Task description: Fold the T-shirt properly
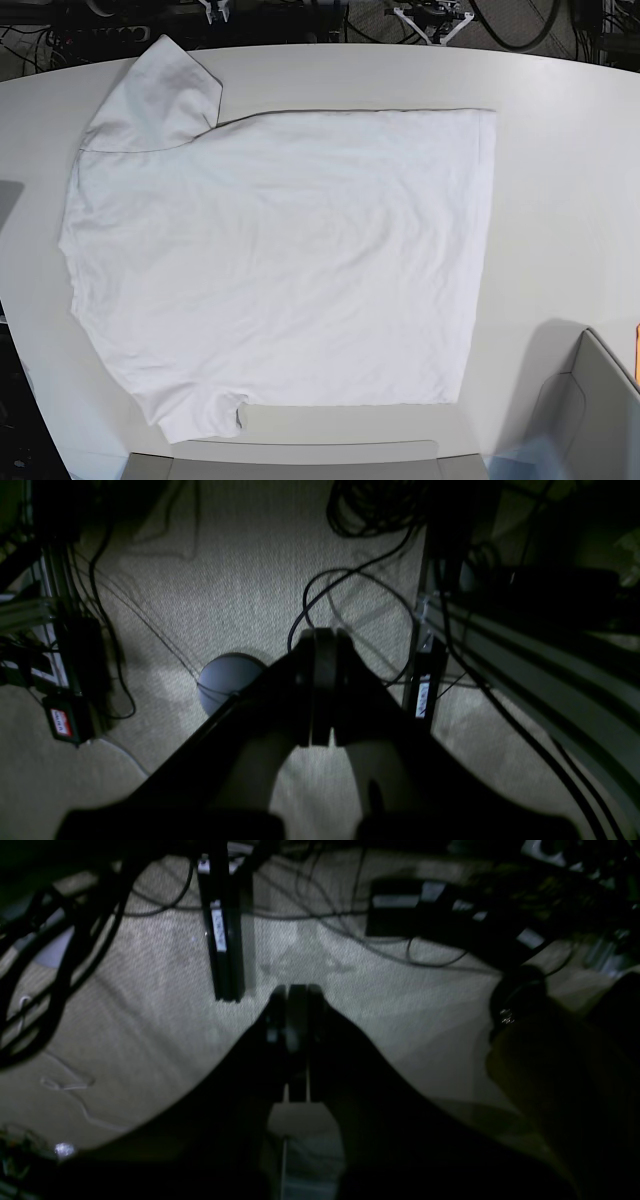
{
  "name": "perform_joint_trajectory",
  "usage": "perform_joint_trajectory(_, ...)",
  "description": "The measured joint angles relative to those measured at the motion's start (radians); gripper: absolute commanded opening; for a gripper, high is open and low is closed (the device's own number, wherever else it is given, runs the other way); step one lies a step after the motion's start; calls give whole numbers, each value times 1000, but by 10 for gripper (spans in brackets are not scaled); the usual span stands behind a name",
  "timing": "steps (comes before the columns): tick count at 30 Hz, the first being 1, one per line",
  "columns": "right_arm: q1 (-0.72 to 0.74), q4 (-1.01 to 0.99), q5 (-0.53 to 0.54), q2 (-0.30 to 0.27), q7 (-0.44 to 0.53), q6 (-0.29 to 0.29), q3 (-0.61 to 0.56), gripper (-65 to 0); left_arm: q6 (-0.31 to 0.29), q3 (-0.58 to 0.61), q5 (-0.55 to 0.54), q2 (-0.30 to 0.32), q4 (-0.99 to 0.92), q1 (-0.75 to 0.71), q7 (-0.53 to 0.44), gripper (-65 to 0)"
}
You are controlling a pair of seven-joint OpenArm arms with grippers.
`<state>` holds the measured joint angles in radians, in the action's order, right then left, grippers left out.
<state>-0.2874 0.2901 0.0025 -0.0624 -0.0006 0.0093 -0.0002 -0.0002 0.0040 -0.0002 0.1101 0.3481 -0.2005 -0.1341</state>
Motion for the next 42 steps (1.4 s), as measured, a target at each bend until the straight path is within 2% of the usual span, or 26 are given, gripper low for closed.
perform_joint_trajectory(10,-7,0,1,0,1,2,0,-648,0,0,0,-2,40,-23,6,-650)
perform_joint_trajectory(12,-6,0,1,0,1,2,0,-648,0,-9,0,-6,40,-17,65,-650)
perform_joint_trajectory(18,8,0,1,4,5,2,0,-648,0,-148,0,-39,40,-16,85,-650)
perform_joint_trajectory(34,2,0,1,2,4,2,0,-648,0,-153,0,-32,40,-23,85,-650)
perform_joint_trajectory(38,-69,117,-1,-13,9,2,-1,-649,-3,-155,0,-32,53,-50,87,-650)
perform_joint_trajectory(42,-169,268,-2,-24,0,-1,-1,-649,-3,-155,0,-24,173,-129,97,-650)
